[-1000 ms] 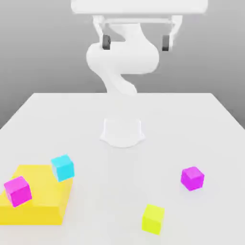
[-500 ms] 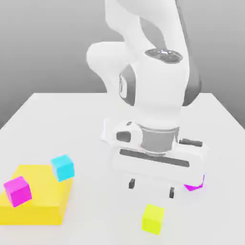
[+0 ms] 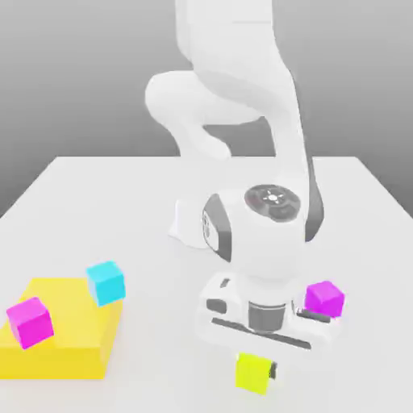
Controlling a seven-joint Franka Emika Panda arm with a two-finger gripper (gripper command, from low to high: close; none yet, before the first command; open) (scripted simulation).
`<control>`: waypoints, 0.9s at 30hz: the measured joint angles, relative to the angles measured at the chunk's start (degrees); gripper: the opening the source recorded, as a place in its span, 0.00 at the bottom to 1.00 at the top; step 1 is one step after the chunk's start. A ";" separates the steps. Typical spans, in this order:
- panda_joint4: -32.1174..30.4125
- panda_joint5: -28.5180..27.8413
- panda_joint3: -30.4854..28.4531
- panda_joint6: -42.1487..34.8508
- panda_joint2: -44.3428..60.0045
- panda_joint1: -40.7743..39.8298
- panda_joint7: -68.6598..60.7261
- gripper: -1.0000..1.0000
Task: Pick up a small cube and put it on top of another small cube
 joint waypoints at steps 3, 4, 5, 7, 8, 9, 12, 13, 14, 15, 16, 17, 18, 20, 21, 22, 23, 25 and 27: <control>-1.31 3.62 2.13 -4.63 -5.98 -1.37 -2.77 0.00; -1.32 4.17 1.96 -6.04 -7.34 -2.07 -3.73 0.00; -0.91 4.21 1.12 -7.34 -8.18 -3.20 -4.85 0.00; 0.10 4.21 -0.80 -9.83 -9.54 -5.68 -7.24 0.00; 0.65 4.26 -1.81 -11.04 -10.16 -6.97 -8.55 0.00; 1.22 4.38 -2.82 -12.23 -10.78 -8.28 -9.92 0.00; 2.93 5.15 -5.79 -15.78 -12.66 -12.61 -14.35 0.00; 3.51 5.57 -6.77 -16.96 -13.30 -14.31 -15.94 0.00; 4.08 6.02 -7.66 -18.13 -13.95 -16.16 -17.57 0.00; 4.65 6.52 -8.46 -19.29 -14.60 -17.98 -19.22 0.00; 5.21 7.06 -9.19 -20.46 -15.26 -19.71 -20.91 0.00; 5.78 7.66 -9.89 -21.62 -15.91 -21.37 -22.64 0.00; 6.35 8.31 -10.56 -22.77 -16.56 -23.00 -24.40 0.00; 7.47 9.73 -11.79 -25.05 -17.83 -26.33 -28.00 0.00; 8.04 10.51 -12.30 -26.20 -18.46 -28.05 -29.85 0.00; 8.11 11.04 -12.33 -25.58 -17.77 -30.01 -30.87 0.00; 7.95 11.38 -11.92 -24.07 -16.43 -30.53 -31.43 0.00; 7.31 11.68 -11.38 -19.93 -12.93 -29.71 -31.90 0.00; 7.07 11.75 -11.35 -18.45 -11.69 -29.69 -31.99 1.00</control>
